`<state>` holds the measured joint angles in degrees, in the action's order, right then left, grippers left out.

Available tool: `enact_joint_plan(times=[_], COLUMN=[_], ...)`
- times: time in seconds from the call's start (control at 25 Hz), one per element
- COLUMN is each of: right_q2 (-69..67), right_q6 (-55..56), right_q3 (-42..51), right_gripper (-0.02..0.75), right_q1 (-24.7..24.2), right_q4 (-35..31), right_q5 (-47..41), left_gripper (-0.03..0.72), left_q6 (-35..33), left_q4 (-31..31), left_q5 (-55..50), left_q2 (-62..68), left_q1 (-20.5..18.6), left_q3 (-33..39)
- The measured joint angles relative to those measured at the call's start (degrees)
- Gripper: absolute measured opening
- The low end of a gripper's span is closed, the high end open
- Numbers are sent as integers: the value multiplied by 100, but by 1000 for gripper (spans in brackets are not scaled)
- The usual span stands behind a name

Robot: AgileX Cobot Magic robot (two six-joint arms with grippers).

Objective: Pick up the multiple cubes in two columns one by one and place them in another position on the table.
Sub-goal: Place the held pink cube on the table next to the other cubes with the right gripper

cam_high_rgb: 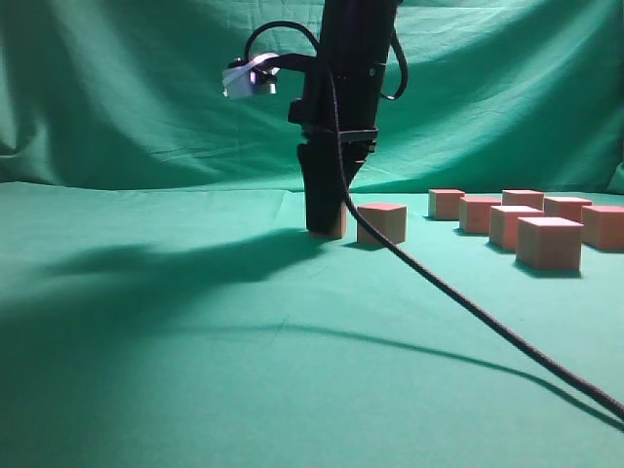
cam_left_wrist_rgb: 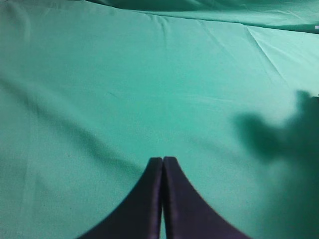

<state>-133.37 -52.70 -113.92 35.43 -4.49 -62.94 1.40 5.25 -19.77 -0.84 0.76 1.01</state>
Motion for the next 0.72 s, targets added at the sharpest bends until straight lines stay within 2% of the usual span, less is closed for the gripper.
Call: enact_joint_plan(times=[0.36, 0.64, 0.72], right_q2=[0, -8, -8], right_q6=[-12, 250, 351], right_q3=[-2, -2, -2], right_gripper=[265, 577, 627], right_q1=[0, 0, 0], right_q4=[48, 48, 48], right_q5=[0, 58, 112], left_gripper=[0, 0, 0], left_q6=[0, 0, 0], left_q4=[0, 0, 0], left_q5=[0, 0, 0], left_q2=[0, 0, 0], left_q1=[0, 0, 0], left_q3=[0, 0, 0])
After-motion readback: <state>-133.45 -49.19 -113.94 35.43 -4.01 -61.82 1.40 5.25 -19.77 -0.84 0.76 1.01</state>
